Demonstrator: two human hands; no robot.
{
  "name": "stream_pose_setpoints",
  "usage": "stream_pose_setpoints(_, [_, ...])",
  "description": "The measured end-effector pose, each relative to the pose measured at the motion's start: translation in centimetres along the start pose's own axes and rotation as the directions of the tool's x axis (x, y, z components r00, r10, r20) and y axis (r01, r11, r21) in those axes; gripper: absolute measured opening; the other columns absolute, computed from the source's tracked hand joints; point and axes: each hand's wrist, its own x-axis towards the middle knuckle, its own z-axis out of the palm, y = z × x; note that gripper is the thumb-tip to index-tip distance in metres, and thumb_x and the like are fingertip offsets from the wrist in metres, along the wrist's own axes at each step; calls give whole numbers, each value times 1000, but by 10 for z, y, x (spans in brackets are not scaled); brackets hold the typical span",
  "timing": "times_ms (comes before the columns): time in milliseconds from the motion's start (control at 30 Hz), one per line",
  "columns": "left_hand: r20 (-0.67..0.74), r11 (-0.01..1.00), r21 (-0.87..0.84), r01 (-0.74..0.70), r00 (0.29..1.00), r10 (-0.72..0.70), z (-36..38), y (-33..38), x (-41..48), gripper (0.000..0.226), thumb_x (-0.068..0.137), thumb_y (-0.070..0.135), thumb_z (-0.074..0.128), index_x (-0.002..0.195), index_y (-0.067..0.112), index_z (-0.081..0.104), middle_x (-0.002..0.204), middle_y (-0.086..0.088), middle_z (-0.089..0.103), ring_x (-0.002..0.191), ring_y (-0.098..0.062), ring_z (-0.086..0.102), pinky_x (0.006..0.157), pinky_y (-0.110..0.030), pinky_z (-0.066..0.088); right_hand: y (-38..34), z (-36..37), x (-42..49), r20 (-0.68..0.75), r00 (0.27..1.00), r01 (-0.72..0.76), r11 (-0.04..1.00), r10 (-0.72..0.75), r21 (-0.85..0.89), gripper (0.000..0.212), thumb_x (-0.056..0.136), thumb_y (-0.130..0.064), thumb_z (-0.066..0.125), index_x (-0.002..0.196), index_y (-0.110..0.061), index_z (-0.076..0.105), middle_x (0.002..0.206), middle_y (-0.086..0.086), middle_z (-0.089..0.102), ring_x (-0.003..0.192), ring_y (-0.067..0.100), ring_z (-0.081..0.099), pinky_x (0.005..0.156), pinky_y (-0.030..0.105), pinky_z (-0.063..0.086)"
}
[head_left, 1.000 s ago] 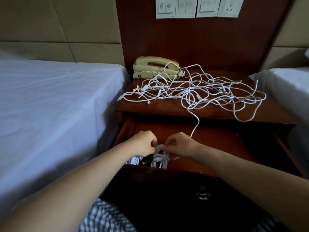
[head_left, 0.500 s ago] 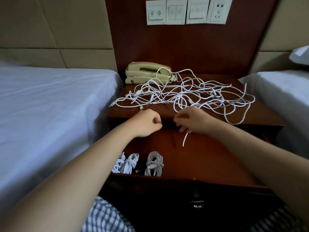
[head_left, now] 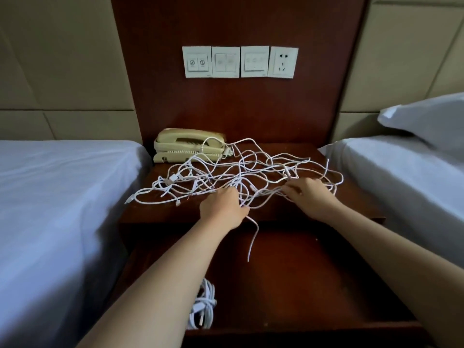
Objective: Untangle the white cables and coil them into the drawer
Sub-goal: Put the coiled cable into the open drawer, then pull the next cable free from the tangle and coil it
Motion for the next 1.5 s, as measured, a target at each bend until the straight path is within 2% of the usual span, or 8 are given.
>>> stream_pose_setpoints(233, [15, 998, 6, 60, 998, -60, 2, 6, 16, 19, 93, 14, 44, 106, 8, 55, 112, -10, 60, 101, -30, 59, 74, -36, 44, 9, 19, 6, 14, 1000, -12, 999, 11, 46, 39, 101, -34, 34, 126, -14, 56, 125, 9, 58, 121, 25, 48, 100, 37, 36])
stream_pose_setpoints(500, [-321, 827, -563, -18, 926, -199, -17, -27, 29, 13, 97, 9, 33, 91, 18, 41, 85, -10, 62, 70, -25, 62, 64, -44, 55, 17, 33, 17, 42, 990, -131, 991, 132, -34, 55, 100, -45, 25, 148, -18, 27, 151, 5, 34, 142, 22, 21, 113, 38, 14])
stream_pose_setpoints(800, [-688, 751, -487, -447, 726, -14, -41, -38, 14, 14, 94, 12, 51, 86, 12, 62, 64, 6, 56, 61, -20, 57, 58, -27, 43, -15, 20, 18, -256, 965, 91, 987, -54, 135, 44, 96, -29, 50, 137, -14, 45, 110, 4, 58, 102, 18, 52, 90, 30, 43])
stream_pose_setpoints(933, [-684, 633, -544, -551, 728, 46, -59, -31, 3, 19, 95, 9, 49, 81, 19, 58, 62, 6, 55, 54, -7, 52, 56, -27, 46, -65, 9, 18, -65, 992, 122, 818, -104, 562, 55, 91, -18, 59, 142, -20, 36, 84, 0, 63, 66, 10, 55, 60, 19, 45])
stream_pose_setpoints(1133, [-672, 551, -584, -597, 735, 84, -70, -36, -6, 26, 95, 8, 48, 78, 27, 56, 60, 9, 51, 41, -8, 42, 42, -23, 35, -115, 13, 38, -15, 988, 112, 646, -154, 755, 45, 88, -12, 64, 128, -20, 44, 69, 4, 55, 53, 9, 45, 55, 25, 36])
stream_pose_setpoints(1233, [-673, 566, -593, -573, 738, 41, -71, -48, -3, 27, 95, 10, 49, 76, 29, 56, 60, 11, 52, 41, -6, 39, 43, -24, 32, -127, 6, 51, -34, 982, 162, 748, -183, 643, 7, 88, -12, 62, 95, -13, 59, 65, 7, 49, 55, 13, 41, 56, 27, 33])
stream_pose_setpoints(1333, [-694, 611, -591, -527, 719, -51, -73, -61, 0, 29, 94, 11, 49, 74, 31, 55, 59, 12, 53, 42, -4, 40, 47, -22, 31, -124, -1, 61, -106, 982, 183, 927, -157, 329, 26, 90, -19, 59, 66, -14, 51, 56, -6, 44, 52, 9, 39, 56, 28, 28])
stream_pose_setpoints(1500, [-698, 681, -581, -447, 703, -134, -73, -76, 3, 28, 94, 10, 49, 73, 27, 55, 62, 6, 56, 47, -1, 45, 51, -19, 33, -106, -28, 66, -262, 965, 48, 995, -23, 87, 12, 92, -30, 56, 89, -22, 64, 79, 0, 62, 81, 27, 58, 65, 29, 37])
